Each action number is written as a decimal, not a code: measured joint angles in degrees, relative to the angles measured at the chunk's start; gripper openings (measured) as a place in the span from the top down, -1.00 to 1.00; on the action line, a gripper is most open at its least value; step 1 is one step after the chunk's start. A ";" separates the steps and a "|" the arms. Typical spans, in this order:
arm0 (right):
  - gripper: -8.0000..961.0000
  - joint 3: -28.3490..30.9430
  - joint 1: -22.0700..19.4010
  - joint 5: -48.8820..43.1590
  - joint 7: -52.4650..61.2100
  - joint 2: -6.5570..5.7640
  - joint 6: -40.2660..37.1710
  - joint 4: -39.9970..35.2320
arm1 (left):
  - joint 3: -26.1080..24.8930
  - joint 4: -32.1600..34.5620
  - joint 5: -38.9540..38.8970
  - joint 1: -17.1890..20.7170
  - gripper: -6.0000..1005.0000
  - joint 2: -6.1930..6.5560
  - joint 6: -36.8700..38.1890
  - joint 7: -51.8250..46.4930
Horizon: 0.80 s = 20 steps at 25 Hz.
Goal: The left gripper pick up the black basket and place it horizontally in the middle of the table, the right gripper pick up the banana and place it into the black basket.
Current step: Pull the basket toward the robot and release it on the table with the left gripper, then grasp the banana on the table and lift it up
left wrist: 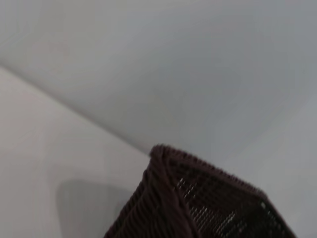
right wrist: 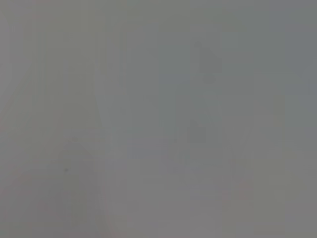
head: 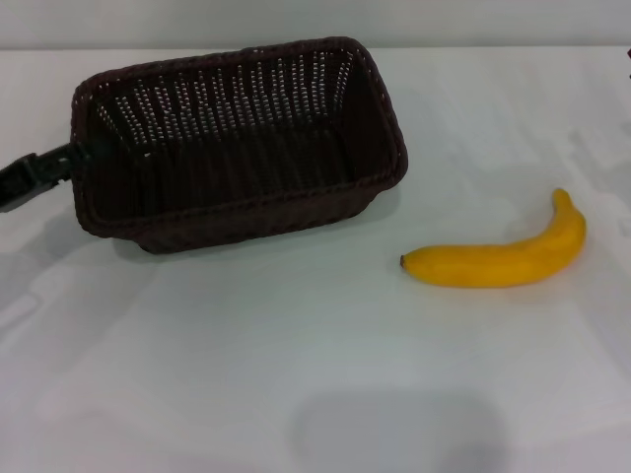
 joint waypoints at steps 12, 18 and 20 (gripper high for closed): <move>-0.76 -5.43 -3.40 -2.70 13.87 -2.46 -0.03 -11.61 | -6.84 -0.47 -20.16 11.53 -0.75 -5.27 -7.30 20.94; -0.75 -7.41 -5.34 -24.92 28.73 -8.91 0.64 -28.52 | -11.36 -11.77 -32.47 15.71 -0.75 -6.06 -8.59 38.38; -0.75 -7.42 -4.95 -34.49 34.06 -11.00 1.86 -33.92 | -12.57 -13.86 -34.24 16.26 -0.75 -6.14 -8.50 42.49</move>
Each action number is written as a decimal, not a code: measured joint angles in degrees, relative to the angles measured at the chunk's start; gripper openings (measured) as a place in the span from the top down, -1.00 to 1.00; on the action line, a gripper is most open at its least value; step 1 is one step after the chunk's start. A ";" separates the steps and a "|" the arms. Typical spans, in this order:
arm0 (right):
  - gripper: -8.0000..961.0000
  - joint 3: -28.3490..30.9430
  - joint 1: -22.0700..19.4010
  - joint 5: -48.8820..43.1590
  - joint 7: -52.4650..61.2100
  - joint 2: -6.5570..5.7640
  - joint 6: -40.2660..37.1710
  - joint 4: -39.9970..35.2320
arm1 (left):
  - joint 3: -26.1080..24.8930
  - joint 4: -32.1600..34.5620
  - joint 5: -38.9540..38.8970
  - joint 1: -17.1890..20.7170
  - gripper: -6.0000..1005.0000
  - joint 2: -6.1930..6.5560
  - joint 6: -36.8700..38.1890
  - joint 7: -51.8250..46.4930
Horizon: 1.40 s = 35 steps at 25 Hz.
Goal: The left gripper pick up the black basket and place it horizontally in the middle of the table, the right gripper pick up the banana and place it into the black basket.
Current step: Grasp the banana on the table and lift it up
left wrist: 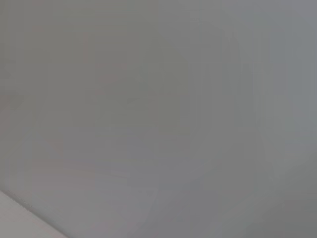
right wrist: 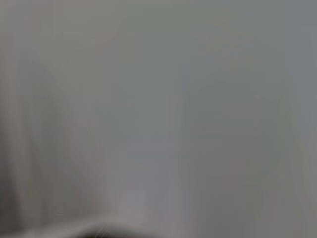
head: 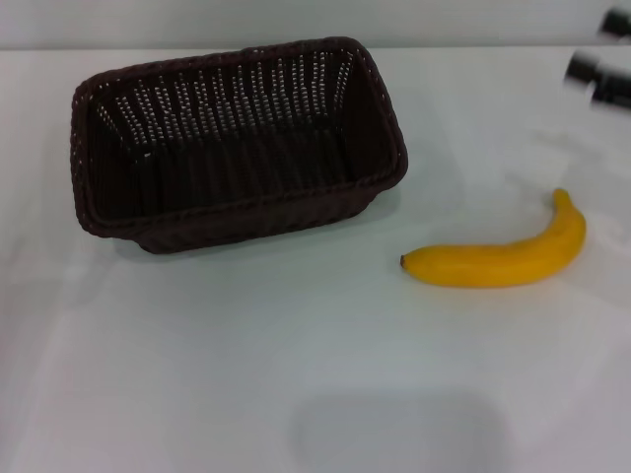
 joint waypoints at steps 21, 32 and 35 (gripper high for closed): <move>-0.75 -3.84 2.46 -57.08 24.15 10.20 9.77 -42.28 | -5.07 -3.80 -1.52 0.41 -0.74 -0.07 2.52 5.37; -0.75 -10.23 6.01 -62.38 24.85 10.29 3.48 -36.03 | -4.72 -3.93 -1.37 -0.19 -0.74 -0.08 3.80 5.35; -0.74 -11.51 6.90 -63.79 24.89 10.40 1.86 -34.43 | -4.72 -3.92 -1.33 -0.30 -0.74 -0.08 4.13 5.22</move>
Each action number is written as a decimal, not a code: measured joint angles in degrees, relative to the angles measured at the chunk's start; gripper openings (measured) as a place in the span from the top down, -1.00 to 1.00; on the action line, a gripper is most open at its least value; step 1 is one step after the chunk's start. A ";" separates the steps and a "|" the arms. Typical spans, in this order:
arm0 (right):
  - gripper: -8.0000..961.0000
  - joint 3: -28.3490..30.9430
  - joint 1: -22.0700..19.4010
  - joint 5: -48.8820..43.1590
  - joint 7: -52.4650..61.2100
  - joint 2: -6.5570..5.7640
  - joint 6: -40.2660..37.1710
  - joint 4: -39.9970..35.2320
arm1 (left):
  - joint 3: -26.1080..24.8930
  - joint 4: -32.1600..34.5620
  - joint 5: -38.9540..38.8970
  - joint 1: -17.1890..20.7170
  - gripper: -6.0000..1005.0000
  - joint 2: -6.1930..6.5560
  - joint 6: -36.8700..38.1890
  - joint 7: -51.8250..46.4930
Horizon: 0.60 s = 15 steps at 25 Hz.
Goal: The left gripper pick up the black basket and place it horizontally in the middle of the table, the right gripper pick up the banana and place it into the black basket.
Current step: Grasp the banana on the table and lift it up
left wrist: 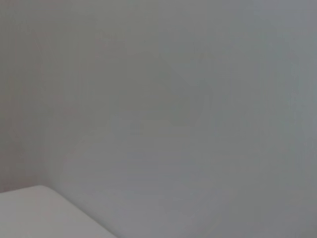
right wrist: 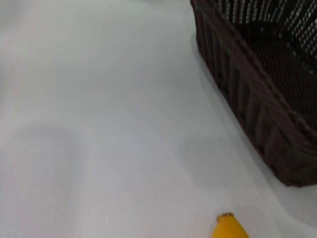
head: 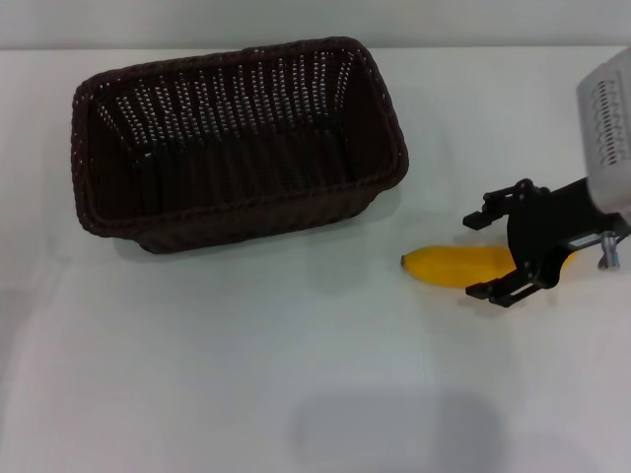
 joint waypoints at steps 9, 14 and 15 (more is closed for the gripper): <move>-0.71 -1.70 2.70 -3.05 0.19 0.04 -2.49 5.09 | 0.09 -0.03 0.57 -0.41 -0.73 0.00 0.40 -0.29; -0.69 -2.07 3.72 -3.20 0.42 -0.02 -3.65 6.83 | 0.17 -0.58 0.68 -1.15 -0.73 0.02 0.41 -0.30; -0.69 -2.07 3.73 -3.20 0.43 -0.04 -3.95 6.91 | 0.17 -0.72 0.72 -1.25 -0.73 0.03 0.41 -0.32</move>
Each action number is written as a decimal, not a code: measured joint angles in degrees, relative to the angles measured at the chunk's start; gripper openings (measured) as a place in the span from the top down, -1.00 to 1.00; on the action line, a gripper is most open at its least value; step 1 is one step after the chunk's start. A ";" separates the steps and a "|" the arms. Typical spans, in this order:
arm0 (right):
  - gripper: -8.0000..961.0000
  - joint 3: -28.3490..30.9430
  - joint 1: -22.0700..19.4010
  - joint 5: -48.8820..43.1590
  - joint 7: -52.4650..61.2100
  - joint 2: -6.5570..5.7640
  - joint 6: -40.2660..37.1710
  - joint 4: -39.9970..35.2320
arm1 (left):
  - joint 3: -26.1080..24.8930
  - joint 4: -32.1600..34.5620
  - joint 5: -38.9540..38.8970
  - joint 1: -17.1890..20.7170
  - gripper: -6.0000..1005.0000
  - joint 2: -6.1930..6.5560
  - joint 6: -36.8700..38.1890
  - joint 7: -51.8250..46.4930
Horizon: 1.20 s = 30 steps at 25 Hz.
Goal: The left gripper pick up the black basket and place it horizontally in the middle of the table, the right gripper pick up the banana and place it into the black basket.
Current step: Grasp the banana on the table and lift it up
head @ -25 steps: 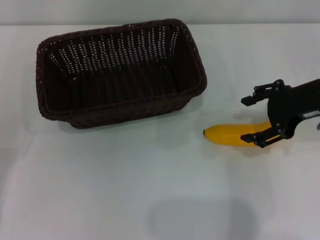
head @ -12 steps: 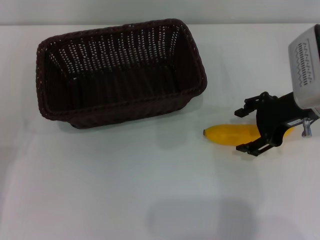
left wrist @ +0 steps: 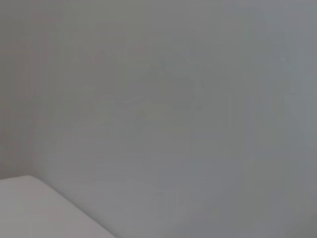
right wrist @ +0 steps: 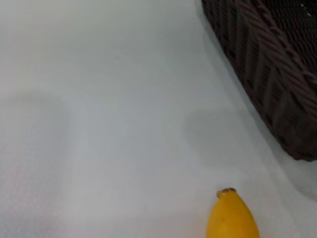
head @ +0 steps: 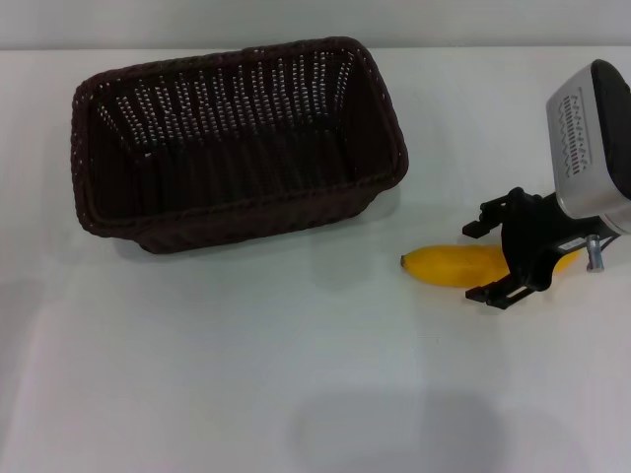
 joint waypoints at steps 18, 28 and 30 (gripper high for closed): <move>-0.02 -1.06 1.29 -0.96 -0.43 -0.15 -1.29 2.57 | 0.00 -0.06 0.09 -0.50 -0.73 0.06 -0.06 -0.60; -0.01 7.19 1.21 -1.68 -0.23 -0.64 4.31 -5.09 | 0.00 -0.06 0.08 -0.92 -0.73 0.12 -0.01 -0.71; -0.01 9.79 1.17 -1.88 -0.14 -0.65 5.55 -8.37 | 0.00 -0.06 0.09 -0.96 -0.73 0.13 0.00 -0.76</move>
